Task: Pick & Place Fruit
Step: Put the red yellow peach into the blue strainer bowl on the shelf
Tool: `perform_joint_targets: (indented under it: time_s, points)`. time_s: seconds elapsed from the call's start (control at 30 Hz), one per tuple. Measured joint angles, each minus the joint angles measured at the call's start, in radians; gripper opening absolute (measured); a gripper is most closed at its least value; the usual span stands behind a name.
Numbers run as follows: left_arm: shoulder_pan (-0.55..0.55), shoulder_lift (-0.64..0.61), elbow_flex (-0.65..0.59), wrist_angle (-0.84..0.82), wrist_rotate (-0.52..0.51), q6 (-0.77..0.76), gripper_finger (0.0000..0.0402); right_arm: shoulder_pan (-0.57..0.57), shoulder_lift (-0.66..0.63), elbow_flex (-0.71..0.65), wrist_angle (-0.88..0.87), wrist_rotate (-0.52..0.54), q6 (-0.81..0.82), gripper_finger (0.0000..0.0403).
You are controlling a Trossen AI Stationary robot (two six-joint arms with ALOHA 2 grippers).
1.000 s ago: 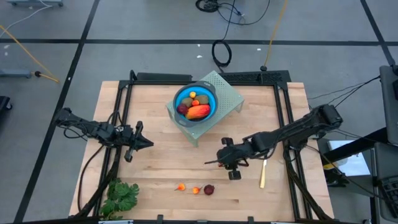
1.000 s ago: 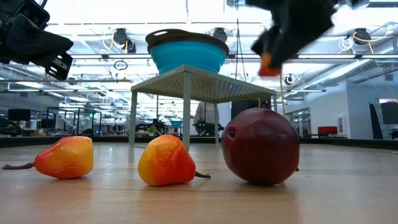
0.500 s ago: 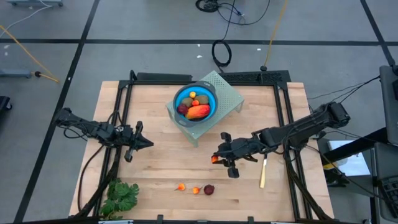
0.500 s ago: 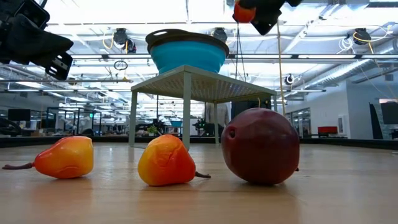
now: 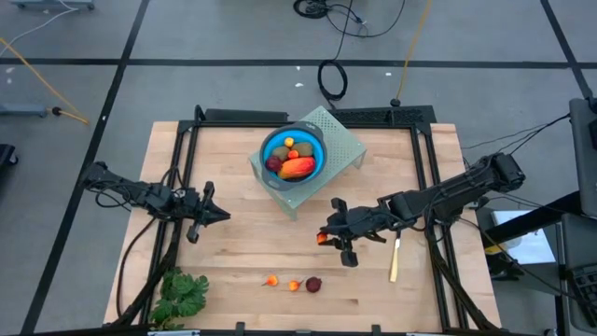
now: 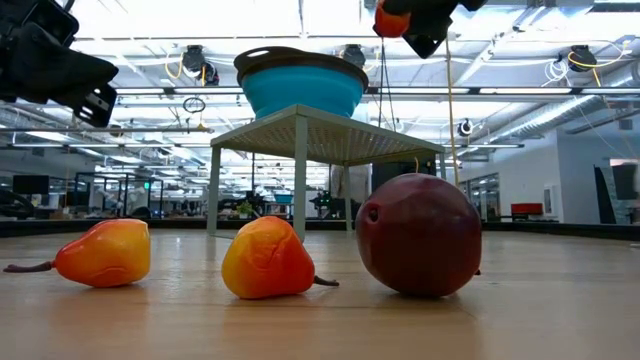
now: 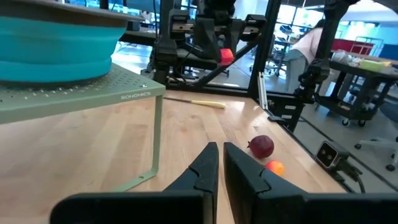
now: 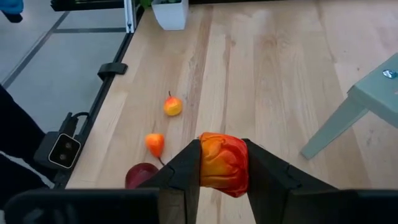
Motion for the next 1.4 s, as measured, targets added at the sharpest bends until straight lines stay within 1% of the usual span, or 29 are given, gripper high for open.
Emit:
perform_joint_targets:
  time_s: [0.07,0.17,0.27,0.37,0.6,0.7,0.87,1.1,1.23,1.4]
  points:
    - [0.000,0.000,0.000,0.000,0.000,0.025,0.0024,0.000,0.000,0.000,0.004,0.004,-0.003,0.0095]
    - [0.000,0.000,0.000,0.000,0.000,0.043,0.0024,0.000,0.000,0.000,0.050,0.046,-0.019,0.0095]
    - [0.000,0.000,0.000,0.000,0.000,0.058,0.0024,-0.006,0.000,0.000,0.116,0.093,-0.089,0.0095]
    - [0.000,0.000,0.000,0.000,0.000,0.059,0.0024,-0.018,0.000,0.000,0.190,0.128,-0.207,0.0095]
    - [0.000,0.000,0.000,0.000,0.000,0.058,0.0024,-0.077,0.000,0.000,0.345,0.131,-0.607,0.0095]
    - [0.000,0.000,0.000,0.000,0.000,0.057,0.0024,-0.110,0.000,0.000,0.383,0.130,-0.726,0.0095]
    - [0.000,0.001,0.000,0.000,0.000,0.057,0.0024,-0.174,0.000,0.000,0.427,0.129,-0.880,0.0095]
    - [0.000,0.001,0.000,0.000,0.000,0.055,0.0024,-0.262,0.000,0.000,0.457,0.122,-0.979,0.0095]
    - [0.000,0.001,0.000,0.000,0.000,0.050,0.0024,-0.298,0.000,0.000,0.463,0.122,-0.989,0.0095]
    - [0.000,0.001,0.000,0.000,0.000,0.047,0.0024,-0.316,0.000,0.000,0.463,0.120,-0.989,0.0095]
